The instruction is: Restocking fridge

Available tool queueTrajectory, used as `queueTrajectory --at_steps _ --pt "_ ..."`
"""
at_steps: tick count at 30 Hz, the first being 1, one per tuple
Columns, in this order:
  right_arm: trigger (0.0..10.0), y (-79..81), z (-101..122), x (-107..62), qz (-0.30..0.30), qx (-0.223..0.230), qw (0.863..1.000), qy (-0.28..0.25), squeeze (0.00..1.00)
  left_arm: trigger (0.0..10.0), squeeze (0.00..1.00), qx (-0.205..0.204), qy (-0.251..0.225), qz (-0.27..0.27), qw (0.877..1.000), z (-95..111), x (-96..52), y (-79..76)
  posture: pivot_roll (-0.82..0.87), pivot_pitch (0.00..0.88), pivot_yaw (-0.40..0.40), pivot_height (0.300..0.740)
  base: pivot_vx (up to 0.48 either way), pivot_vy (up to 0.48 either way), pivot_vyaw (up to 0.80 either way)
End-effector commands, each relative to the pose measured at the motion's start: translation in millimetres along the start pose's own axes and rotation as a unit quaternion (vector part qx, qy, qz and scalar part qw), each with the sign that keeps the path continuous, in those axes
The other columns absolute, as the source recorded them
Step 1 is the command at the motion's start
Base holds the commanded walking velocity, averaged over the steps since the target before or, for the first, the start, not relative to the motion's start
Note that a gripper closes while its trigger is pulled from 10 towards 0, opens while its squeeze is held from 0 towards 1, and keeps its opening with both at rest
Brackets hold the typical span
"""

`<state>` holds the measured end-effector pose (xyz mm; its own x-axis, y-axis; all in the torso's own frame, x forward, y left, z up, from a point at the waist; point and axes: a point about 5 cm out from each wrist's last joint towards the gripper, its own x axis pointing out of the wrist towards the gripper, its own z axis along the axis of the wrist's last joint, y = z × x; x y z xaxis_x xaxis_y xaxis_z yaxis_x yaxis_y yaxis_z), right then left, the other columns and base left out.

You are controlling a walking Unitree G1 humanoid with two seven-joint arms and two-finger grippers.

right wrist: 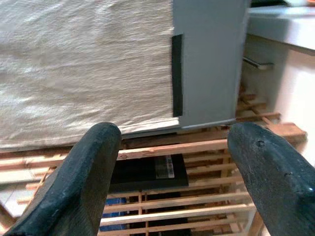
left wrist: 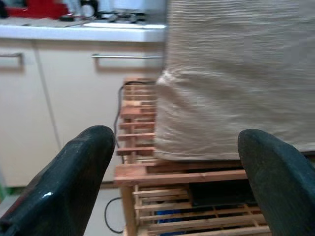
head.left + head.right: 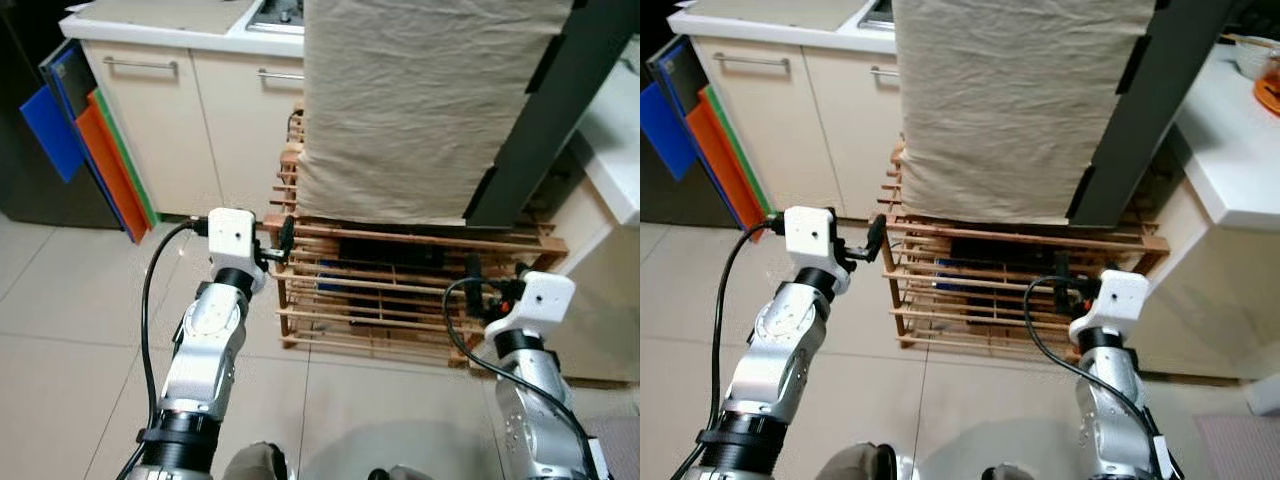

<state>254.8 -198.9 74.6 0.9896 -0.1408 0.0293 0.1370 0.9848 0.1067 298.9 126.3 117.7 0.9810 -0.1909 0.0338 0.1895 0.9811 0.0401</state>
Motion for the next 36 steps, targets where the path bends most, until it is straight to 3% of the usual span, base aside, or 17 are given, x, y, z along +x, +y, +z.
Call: queueTrajectory --at_steps 1,9,18,28,36 --pt "10.0 -3.4 -3.6 -2.0 -0.016 0.006 1.0 0.006 0.0 10.0 0.0 0.015 0.003 0.005 1.0 -1.8 -1.6 5.0 0.12 0.023 0.015 0.74 0.0 -0.469 0.0" --pt "10.0 13.0 3.5 6.8 0.022 -0.026 0.999 -0.007 0.0 10.0 0.0 0.021 -0.001 -0.006 1.0 0.8 6.5 0.6 0.1 0.024 0.025 0.74 0.032 -0.428 0.0" --pt "10.0 15.6 5.9 7.9 0.036 -0.038 0.999 -0.009 0.0 10.0 0.0 0.017 0.007 -0.003 1.0 -5.1 5.8 -4.3 0.09 0.021 0.018 0.74 0.26 -0.4 0.0" --pt "10.0 20.5 8.5 11.1 0.056 -0.047 0.997 -0.016 0.0 10.0 0.0 0.028 -0.003 -0.015 0.999 0.8 14.7 -3.1 0.08 0.029 0.032 0.74 0.305 -0.367 0.0" --pt "10.0 22.5 5.9 8.2 0.059 -0.036 0.998 -0.012 0.0 10.0 0.0 0.033 -0.002 -0.039 0.999 -4.6 10.0 -6.4 0.09 0.037 0.027 0.74 0.331 -0.344 0.0"
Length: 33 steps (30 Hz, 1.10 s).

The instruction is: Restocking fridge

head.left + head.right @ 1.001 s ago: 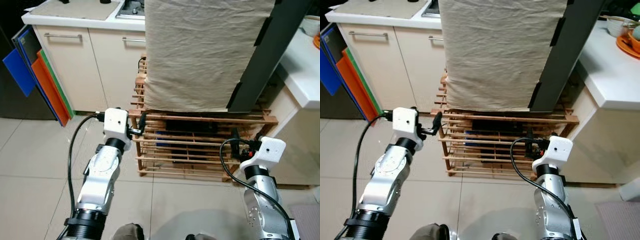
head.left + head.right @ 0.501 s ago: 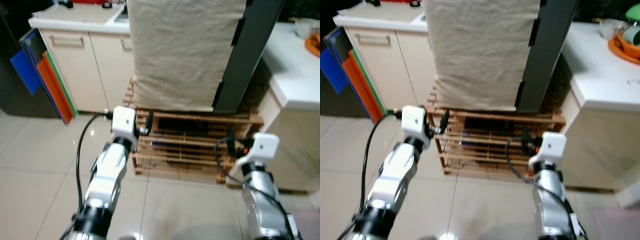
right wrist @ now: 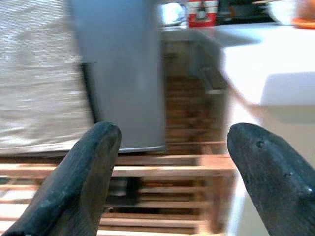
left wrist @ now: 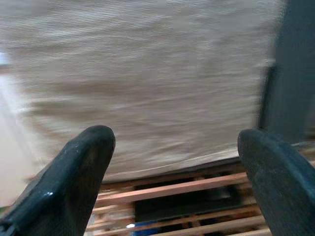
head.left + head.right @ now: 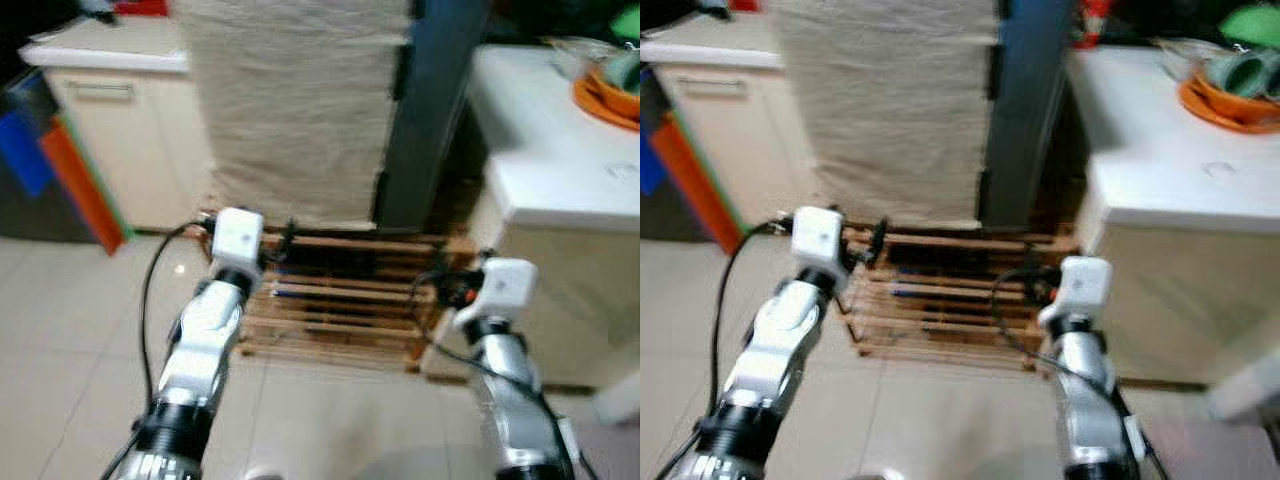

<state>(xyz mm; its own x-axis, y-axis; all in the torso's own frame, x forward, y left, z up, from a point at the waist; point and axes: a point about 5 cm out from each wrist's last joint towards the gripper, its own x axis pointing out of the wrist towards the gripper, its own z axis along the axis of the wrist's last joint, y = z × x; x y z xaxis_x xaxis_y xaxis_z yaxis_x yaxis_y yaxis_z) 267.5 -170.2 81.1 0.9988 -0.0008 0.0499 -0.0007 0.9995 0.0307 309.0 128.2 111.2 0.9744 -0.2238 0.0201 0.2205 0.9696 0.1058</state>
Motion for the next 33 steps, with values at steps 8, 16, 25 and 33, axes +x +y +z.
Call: queueTrajectory --at_steps 8,16,25,33 --pt "10.0 -7.6 2.2 -0.2 -0.008 -0.011 1.0 -0.007 0.0 10.0 0.0 0.005 -0.018 -0.049 0.999 5.3 1.4 -19.1 0.09 0.037 0.029 0.74 0.332 -0.343 0.0" --pt "10.0 -5.6 1.1 0.2 -0.004 -0.007 1.0 -0.004 0.0 10.0 0.0 0.014 -0.009 -0.039 0.999 4.5 3.8 -17.7 0.09 0.038 0.031 0.74 0.103 -0.146 -0.34" --pt "10.0 -7.1 -1.2 1.5 -0.005 -0.005 1.0 0.003 0.0 10.0 0.0 0.04 -0.015 -0.063 0.997 5.4 3.0 -22.6 0.09 0.035 0.033 0.74 0.0 0.0 -0.55" --pt "10.0 -8.4 -3.1 0.8 -0.005 -0.007 1.0 0.006 0.0 10.0 0.0 0.041 -0.015 -0.071 0.997 4.6 2.7 -25.0 0.09 0.027 0.03 0.74 0.0 0.0 -0.55"
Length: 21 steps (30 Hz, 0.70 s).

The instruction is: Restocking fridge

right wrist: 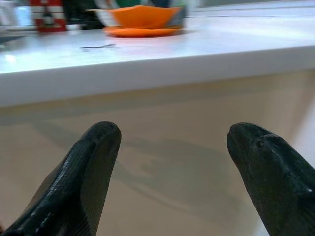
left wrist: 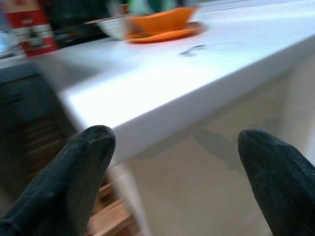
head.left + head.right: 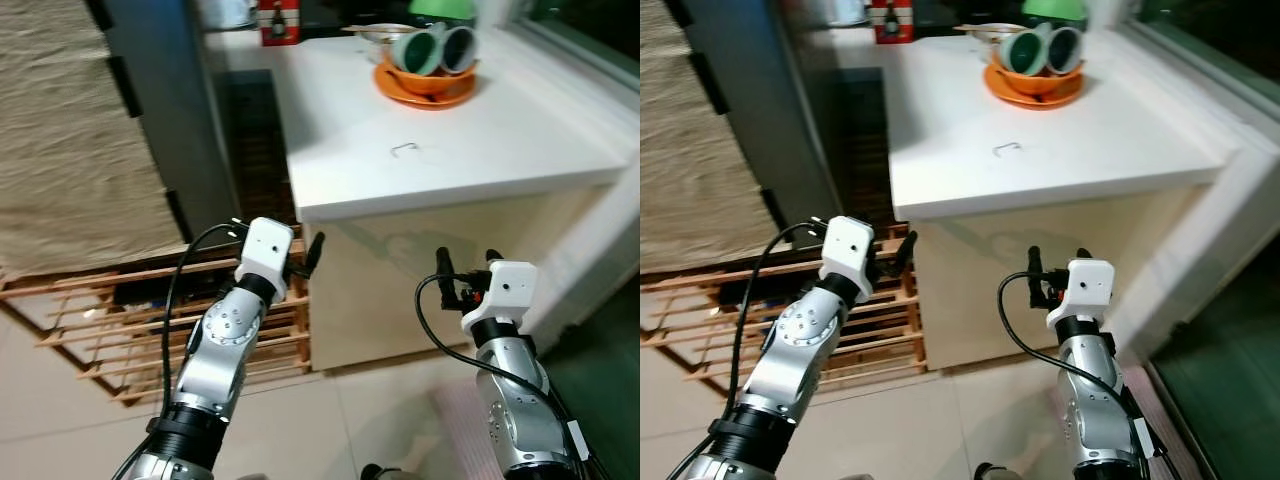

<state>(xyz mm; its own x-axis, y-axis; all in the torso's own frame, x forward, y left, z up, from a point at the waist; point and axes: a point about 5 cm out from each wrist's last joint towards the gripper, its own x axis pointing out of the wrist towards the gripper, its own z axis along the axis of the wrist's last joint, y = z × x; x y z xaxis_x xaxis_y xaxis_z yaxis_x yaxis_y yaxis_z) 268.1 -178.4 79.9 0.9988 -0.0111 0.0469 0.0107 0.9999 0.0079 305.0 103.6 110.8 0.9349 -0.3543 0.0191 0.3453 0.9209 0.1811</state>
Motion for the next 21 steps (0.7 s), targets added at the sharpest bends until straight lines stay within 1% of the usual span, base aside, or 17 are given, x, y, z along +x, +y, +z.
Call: queueTrajectory --at_steps 1,7,9,16,20,21 --pt "10.0 -0.4 -2.3 0.4 0.001 0.005 1.0 0.005 0.0 10.0 0.0 0.005 -0.005 -0.004 1.0 2.2 1.2 -0.1 0.09 0.025 0.029 0.74 0.0 0.0 -0.56" --pt "10.0 -1.7 -3.0 0.6 0.0 0.004 1.0 0.006 0.0 10.0 0.0 0.002 -0.006 -0.014 1.0 1.9 3.0 1.1 0.08 0.018 0.028 0.74 0.0 0.0 -0.55" --pt "10.0 -2.8 -3.6 -0.2 0.0 0.004 1.0 0.007 0.0 10.0 0.0 0.004 -0.011 -0.029 1.0 3.7 3.6 -1.7 0.08 0.017 0.028 0.74 0.0 0.0 -0.55" --pt "10.0 -3.6 -5.0 -1.0 -0.001 0.005 1.0 0.01 0.0 10.0 0.0 -0.001 -0.015 -0.045 0.999 4.8 4.3 -5.7 0.08 0.016 0.028 0.74 0.0 0.0 -0.55" --pt "10.0 -3.8 -5.2 -0.9 -0.001 0.006 1.0 0.01 0.0 10.0 0.0 -0.004 -0.021 -0.053 0.998 6.5 4.8 -7.5 0.07 0.02 0.027 0.74 0.0 0.338 -0.56" --pt "10.0 -3.9 -5.2 -1.0 -0.001 0.006 1.0 0.01 0.0 10.0 0.0 -0.004 -0.022 -0.053 0.998 6.7 4.9 -7.7 0.08 0.021 0.026 0.74 0.0 0.0 -0.56"
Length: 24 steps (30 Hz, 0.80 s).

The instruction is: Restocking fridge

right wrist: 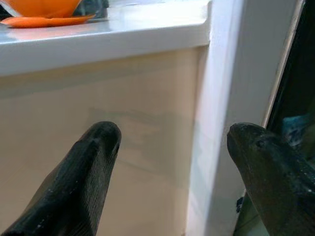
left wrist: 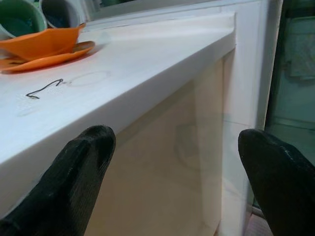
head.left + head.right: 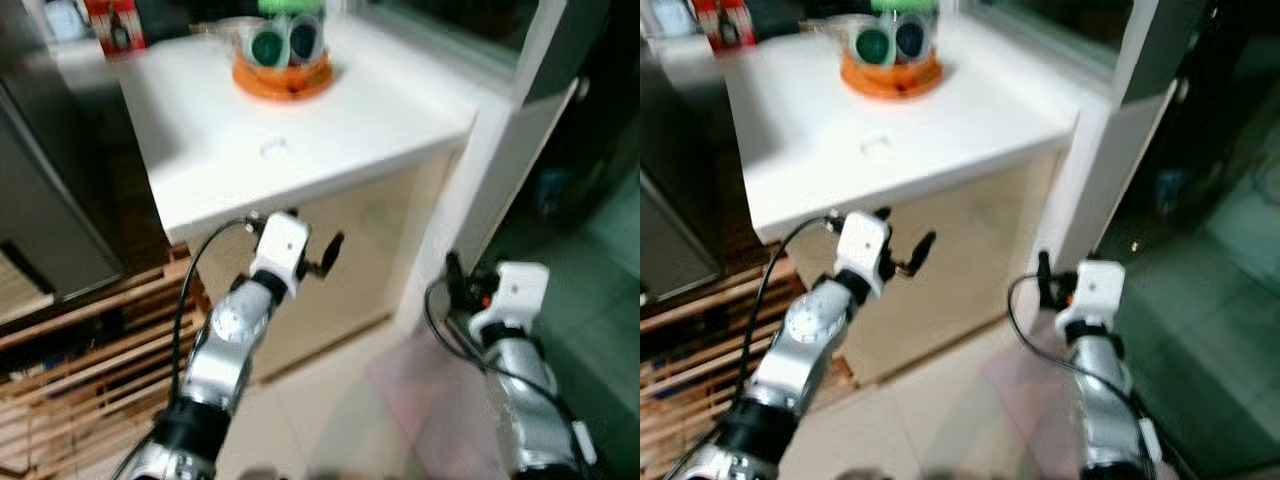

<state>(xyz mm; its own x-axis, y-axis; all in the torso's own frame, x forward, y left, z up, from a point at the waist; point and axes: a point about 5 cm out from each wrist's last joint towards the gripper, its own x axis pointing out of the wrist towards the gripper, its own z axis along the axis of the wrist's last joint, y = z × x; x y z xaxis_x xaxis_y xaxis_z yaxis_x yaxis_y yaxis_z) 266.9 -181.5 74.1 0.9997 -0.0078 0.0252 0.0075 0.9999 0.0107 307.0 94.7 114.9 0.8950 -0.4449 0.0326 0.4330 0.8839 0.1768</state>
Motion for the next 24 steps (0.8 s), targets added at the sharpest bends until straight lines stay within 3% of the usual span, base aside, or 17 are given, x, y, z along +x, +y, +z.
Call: queueTrajectory --at_steps 1,24 --pt "10.0 -0.8 0.5 0.5 -0.003 0.005 1.0 -0.001 0.0 10.0 0.0 0.001 -0.007 -0.005 1.0 1.5 0.0 -1.0 0.08 0.021 0.026 0.74 0.0 0.0 -0.56" --pt "10.0 1.0 -0.9 1.3 -0.009 0.01 1.0 0.0 0.0 10.0 0.0 0.002 0.005 -0.013 1.0 -0.9 2.6 2.3 0.08 0.03 0.03 0.74 0.0 0.0 -0.57"
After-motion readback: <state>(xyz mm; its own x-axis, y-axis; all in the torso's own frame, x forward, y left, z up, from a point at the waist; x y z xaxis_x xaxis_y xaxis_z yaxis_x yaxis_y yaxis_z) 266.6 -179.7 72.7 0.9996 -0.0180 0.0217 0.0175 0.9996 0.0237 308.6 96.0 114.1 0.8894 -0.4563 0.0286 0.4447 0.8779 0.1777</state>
